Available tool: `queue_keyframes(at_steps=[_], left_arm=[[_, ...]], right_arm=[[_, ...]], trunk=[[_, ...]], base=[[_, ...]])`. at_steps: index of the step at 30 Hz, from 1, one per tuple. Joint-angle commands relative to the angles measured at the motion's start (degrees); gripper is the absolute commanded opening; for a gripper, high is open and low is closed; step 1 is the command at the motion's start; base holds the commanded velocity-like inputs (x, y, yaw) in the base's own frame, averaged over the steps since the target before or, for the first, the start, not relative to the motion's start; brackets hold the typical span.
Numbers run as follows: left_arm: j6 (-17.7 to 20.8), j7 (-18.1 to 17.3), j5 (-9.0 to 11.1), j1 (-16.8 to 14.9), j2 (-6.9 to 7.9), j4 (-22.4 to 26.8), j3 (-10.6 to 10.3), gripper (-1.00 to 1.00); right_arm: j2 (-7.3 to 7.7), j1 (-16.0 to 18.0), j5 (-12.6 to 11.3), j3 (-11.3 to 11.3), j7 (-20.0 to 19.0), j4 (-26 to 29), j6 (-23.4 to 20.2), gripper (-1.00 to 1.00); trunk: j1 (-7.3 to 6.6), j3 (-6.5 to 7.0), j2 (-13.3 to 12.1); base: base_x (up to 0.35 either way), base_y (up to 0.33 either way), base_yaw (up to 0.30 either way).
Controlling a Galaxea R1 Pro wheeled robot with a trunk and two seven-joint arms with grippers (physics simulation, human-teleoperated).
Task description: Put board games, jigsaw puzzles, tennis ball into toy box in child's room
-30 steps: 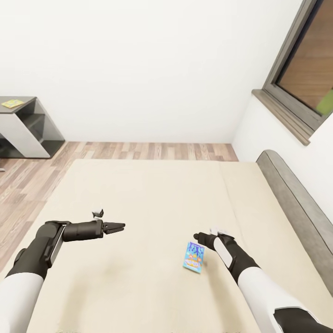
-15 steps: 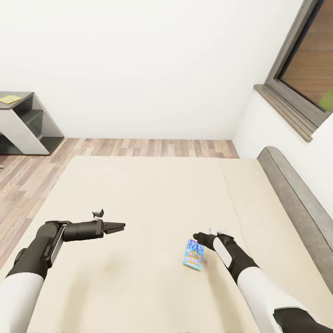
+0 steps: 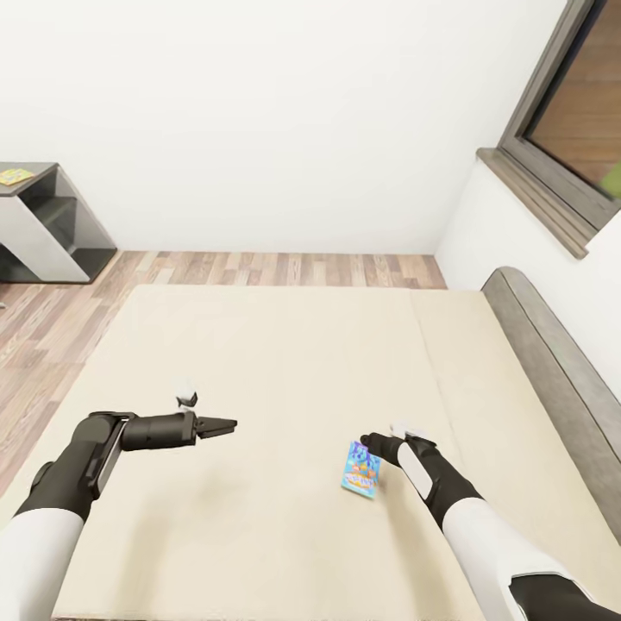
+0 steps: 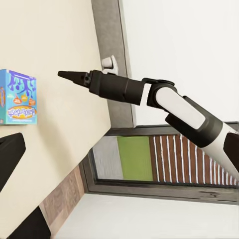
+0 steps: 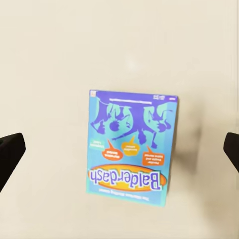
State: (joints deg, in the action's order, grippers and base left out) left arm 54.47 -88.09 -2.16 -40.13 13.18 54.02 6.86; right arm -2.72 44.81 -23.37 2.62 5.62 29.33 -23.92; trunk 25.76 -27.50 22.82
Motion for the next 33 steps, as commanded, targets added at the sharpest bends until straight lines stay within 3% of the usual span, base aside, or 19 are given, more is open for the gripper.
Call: queue_keyframes(at_steps=[1,12,21,33], left_arm=[[0.6,-0.3,-0.2,0.0,0.00,0.0,-0.1,1.00],[0.6,-0.2,-0.3,0.0,-0.08,0.0,-0.5,1.00],[0.6,0.0,-0.4,0.0,-1.33,0.0,-0.6,1.00],[0.6,0.0,-0.5,0.0,-1.49,0.0,-0.7,1.00]], right_arm=[[0.06,0.0,-0.6,0.3,0.5,0.1,-0.2,1.00],[-0.16,0.1,-0.6,0.3,0.6,0.3,-0.3,1.00],[0.19,2.8,-0.8,0.2,0.7,0.2,-0.5,1.00],[0.14,3.9,-0.5,0.3,0.7,0.4,-0.4,1.00]], trunk=[[0.03,-0.18,0.1],[0.03,-1.18,0.1],[0.03,-1.99,0.1],[0.03,-3.04,0.1]], base=[[0.000,0.000,0.000],[0.000,0.000,0.000],[0.000,0.000,0.000],[0.000,0.000,0.000]])
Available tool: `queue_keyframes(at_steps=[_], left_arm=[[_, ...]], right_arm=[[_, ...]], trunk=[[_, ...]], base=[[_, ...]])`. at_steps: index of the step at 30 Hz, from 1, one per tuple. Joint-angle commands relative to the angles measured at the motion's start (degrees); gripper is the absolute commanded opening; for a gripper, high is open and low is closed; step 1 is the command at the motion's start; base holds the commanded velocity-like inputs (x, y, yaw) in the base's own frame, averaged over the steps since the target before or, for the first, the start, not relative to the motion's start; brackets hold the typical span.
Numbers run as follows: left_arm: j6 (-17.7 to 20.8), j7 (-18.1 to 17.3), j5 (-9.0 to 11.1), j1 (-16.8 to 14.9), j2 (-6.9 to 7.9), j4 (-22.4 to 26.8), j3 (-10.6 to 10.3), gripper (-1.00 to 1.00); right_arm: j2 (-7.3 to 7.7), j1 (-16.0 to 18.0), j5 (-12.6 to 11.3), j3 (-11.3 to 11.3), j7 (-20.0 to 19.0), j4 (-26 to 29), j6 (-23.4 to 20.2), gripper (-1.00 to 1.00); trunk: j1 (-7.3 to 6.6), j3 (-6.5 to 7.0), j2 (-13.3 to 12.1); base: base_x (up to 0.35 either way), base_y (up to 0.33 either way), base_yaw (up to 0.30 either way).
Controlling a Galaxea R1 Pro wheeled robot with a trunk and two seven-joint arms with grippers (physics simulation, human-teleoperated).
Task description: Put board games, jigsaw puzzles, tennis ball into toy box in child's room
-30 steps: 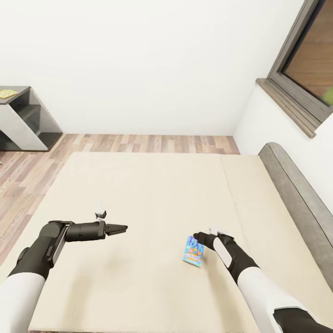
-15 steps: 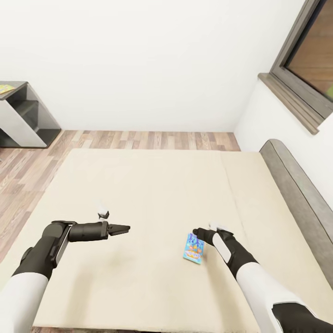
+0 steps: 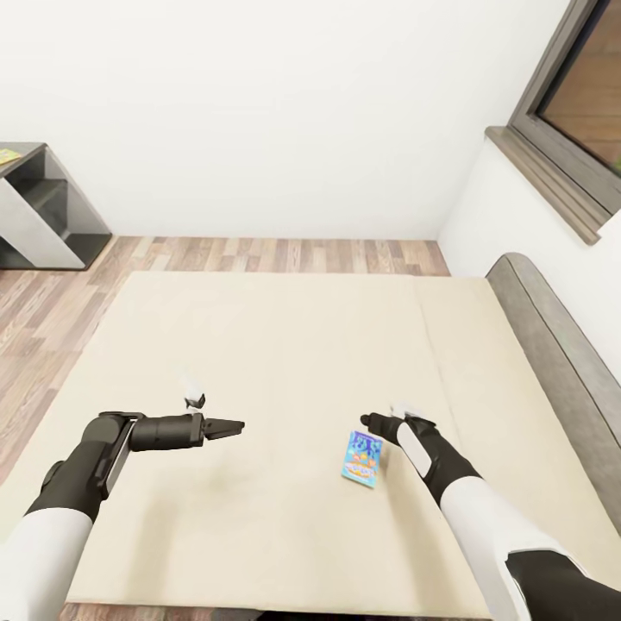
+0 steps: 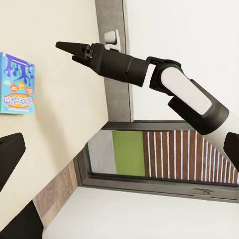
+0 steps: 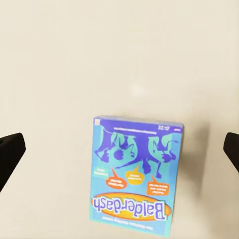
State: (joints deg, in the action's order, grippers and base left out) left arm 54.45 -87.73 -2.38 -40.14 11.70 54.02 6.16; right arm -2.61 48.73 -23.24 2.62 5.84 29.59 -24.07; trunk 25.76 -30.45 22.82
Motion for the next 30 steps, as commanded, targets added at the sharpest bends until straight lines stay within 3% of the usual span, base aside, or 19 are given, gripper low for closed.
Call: queue_keyframes(at_steps=[1,30], left_arm=[[0.6,-0.3,-0.3,0.0,0.01,0.0,0.0,1.00],[0.6,-0.3,-0.3,0.0,0.17,0.0,-0.1,1.00]], right_arm=[[0.02,0.0,-0.6,0.3,0.5,0.1,-0.2,1.00],[-0.30,0.1,-0.6,0.5,0.5,0.1,1.3,1.00]], trunk=[[0.03,-0.17,0.1],[0.03,-2.67,0.1]], base=[[0.000,0.000,0.000],[0.000,0.000,0.000]])
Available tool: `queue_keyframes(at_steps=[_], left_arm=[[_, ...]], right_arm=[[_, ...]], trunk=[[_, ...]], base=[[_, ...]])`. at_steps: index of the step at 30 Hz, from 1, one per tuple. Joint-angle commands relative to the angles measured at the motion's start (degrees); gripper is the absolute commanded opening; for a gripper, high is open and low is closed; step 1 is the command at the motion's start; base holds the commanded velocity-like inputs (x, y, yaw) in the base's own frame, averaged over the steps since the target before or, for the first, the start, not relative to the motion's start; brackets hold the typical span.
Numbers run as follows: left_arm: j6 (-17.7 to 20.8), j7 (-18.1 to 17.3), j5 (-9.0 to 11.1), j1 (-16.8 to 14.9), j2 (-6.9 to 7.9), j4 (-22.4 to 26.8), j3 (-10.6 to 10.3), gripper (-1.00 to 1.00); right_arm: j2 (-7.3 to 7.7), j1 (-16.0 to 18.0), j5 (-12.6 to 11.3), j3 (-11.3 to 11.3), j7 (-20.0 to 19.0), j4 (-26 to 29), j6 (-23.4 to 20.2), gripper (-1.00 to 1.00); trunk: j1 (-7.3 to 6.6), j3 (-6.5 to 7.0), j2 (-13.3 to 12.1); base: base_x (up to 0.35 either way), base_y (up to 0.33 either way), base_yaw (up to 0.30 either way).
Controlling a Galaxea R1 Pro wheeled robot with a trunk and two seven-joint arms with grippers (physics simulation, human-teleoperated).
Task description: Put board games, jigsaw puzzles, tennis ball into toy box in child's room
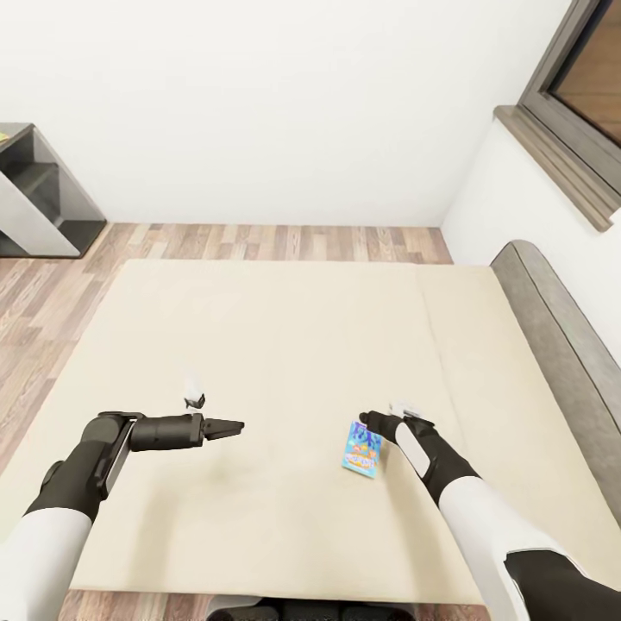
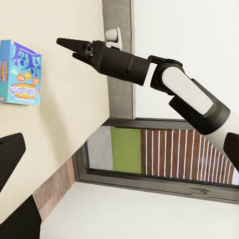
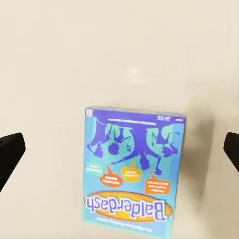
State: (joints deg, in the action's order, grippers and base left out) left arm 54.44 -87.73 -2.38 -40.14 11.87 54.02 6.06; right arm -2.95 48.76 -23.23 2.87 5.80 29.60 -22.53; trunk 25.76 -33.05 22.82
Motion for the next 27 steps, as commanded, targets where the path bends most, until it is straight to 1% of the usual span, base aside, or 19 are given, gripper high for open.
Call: queue_keyframes(at_steps=[1,27], left_arm=[[0.6,-0.3,-0.3,0.0,0.00,0.0,0.0,1.00],[0.6,-0.3,-0.3,0.0,0.00,0.0,0.0,1.00]], right_arm=[[0.00,0.0,-0.6,0.3,0.5,0.1,-0.2,1.00],[-0.30,0.0,-0.6,0.4,0.5,0.1,0.1,1.00]], trunk=[[0.03,-0.16,0.1],[0.03,-2.40,0.1]], base=[[0.000,0.000,0.000],[0.000,0.000,0.000]])
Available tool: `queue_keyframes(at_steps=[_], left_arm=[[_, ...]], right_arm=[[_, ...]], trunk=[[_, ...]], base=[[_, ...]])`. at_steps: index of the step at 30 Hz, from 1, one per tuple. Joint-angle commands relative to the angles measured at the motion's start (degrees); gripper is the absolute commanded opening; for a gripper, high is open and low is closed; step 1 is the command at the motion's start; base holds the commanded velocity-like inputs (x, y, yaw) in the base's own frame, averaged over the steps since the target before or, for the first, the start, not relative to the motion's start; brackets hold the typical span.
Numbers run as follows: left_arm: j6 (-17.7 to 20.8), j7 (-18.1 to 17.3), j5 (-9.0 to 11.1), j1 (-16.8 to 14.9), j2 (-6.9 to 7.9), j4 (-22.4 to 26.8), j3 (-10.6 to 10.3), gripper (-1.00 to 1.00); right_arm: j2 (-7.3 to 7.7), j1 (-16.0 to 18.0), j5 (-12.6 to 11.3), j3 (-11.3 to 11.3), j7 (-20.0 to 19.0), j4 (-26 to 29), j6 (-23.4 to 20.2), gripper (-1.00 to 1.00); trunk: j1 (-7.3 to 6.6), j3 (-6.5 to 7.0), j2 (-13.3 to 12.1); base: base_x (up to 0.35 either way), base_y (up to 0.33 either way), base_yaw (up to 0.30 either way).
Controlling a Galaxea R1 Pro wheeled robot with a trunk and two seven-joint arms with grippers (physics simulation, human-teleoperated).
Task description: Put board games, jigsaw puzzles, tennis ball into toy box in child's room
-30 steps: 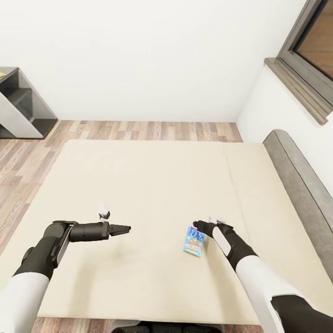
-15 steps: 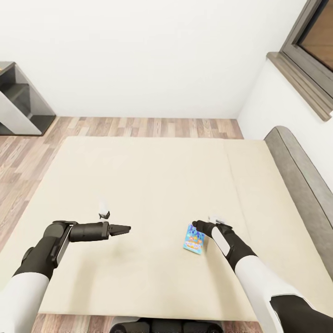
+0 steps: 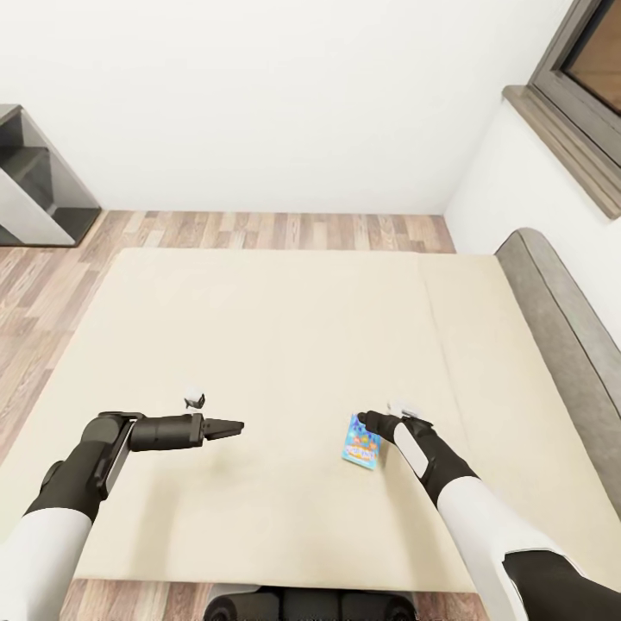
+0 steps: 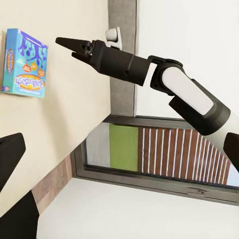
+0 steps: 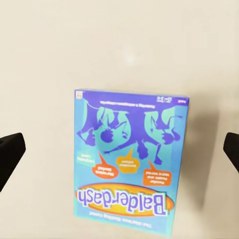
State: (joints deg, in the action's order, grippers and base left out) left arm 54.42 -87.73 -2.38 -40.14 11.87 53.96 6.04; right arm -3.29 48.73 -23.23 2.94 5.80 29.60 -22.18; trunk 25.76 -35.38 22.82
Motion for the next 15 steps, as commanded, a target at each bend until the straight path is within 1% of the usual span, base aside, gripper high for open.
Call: queue_keyframes(at_steps=[1,9,15], left_arm=[[0.6,-0.3,-0.3,0.0,0.00,0.0,0.0,1.00],[0.5,-0.3,-0.3,0.0,0.00,0.0,0.0,1.00],[0.5,-0.2,-0.3,0.0,-0.06,0.0,0.0,1.00]], right_arm=[[0.04,0.0,-0.6,0.3,0.5,0.1,-0.2,1.00],[0.08,0.0,-0.6,0.3,0.5,0.1,-0.1,1.00],[0.40,0.0,-0.6,0.3,0.5,0.1,-0.1,1.00]], trunk=[[0.03,-0.16,0.1],[0.03,-0.85,0.1],[0.03,-1.36,0.1]], base=[[0.000,0.000,0.000],[0.000,0.000,0.000],[0.000,0.000,0.000]])
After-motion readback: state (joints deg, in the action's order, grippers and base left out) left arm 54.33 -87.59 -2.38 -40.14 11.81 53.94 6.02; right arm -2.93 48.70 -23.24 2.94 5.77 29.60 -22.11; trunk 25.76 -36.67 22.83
